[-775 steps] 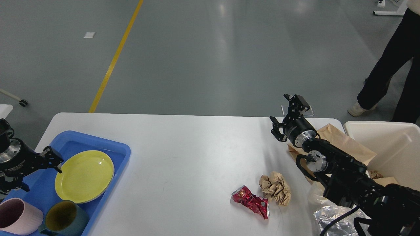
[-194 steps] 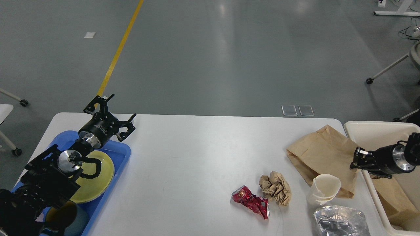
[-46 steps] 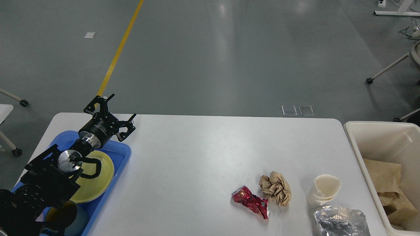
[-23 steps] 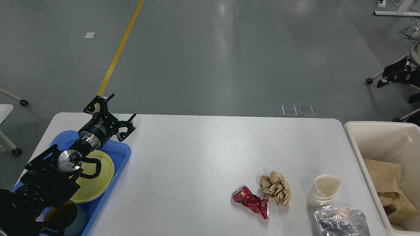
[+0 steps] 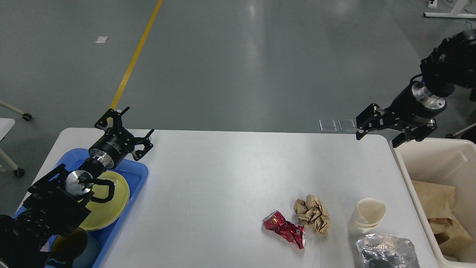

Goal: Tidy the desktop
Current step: 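Bring the right gripper down toward the white paper cup, then close the right gripper on the rim of the white paper cup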

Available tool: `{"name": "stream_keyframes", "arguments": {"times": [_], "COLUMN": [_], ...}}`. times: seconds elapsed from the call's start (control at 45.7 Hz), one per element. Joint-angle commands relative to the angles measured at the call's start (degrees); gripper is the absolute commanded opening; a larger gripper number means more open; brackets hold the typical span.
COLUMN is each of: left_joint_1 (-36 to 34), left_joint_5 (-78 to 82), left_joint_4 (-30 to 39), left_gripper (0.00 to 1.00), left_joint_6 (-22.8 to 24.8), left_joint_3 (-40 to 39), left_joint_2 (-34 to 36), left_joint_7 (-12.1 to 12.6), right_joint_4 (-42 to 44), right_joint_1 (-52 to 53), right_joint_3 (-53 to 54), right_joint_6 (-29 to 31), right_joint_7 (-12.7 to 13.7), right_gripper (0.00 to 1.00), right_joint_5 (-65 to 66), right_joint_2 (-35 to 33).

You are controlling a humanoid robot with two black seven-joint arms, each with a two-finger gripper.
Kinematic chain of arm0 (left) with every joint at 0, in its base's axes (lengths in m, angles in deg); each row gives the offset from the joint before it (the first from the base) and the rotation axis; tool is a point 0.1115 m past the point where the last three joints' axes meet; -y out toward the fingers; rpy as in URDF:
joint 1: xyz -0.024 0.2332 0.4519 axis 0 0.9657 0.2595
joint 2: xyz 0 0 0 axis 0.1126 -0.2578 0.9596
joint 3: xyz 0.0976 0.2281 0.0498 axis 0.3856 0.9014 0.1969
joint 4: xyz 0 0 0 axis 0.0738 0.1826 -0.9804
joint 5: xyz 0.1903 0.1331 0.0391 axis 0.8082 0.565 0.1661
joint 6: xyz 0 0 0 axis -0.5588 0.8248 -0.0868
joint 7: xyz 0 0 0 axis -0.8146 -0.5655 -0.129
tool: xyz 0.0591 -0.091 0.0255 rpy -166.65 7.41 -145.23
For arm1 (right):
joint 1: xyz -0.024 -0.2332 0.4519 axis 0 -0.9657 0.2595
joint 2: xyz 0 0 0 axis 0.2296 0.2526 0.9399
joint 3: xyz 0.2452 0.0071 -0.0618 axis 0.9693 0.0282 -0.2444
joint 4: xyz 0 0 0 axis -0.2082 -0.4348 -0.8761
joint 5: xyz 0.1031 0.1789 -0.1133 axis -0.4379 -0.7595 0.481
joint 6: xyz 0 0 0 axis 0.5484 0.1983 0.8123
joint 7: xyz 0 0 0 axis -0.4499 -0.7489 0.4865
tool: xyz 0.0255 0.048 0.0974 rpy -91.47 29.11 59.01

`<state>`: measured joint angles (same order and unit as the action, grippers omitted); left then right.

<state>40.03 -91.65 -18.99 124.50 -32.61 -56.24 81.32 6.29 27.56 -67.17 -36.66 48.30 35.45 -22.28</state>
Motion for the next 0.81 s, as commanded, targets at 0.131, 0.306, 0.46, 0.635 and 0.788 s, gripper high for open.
{"name": "stream_keyframes", "arguments": {"times": [0.131,0.306,0.46,0.635,0.788], "left_joint_1": [0.0,0.0,0.0,0.0,0.0], "left_joint_5": [0.0,0.0,0.0,0.0,0.0], "left_joint_4": [0.0,0.0,0.0,0.0,0.0], "left_gripper": [0.96,0.96,0.96,0.96,0.96], "left_joint_6": [0.0,0.0,0.0,0.0,0.0], "left_joint_3": [0.0,0.0,0.0,0.0,0.0], "left_joint_2": [0.1,0.0,0.0,0.0,0.0], "left_joint_7": [0.0,0.0,0.0,0.0,0.0], "right_joint_4": [-3.6,-3.1,-3.1,-2.8,-2.8], "right_joint_1": [-2.9,-7.2,-10.8,-13.0,-14.1], "right_joint_3": [-1.0,-1.0,-1.3,-1.3,-1.3], "right_joint_6": [-0.6,-1.1,-1.1,-1.4,-1.7], "right_joint_7": [0.0,0.0,0.0,0.0,0.0], "right_gripper": [0.97,0.97,0.97,0.97,0.97], "right_joint_5": [-0.2,-0.6,-0.7,-0.7,-0.7], "right_joint_2": [5.7,5.0,2.7,0.4,-1.7]}}
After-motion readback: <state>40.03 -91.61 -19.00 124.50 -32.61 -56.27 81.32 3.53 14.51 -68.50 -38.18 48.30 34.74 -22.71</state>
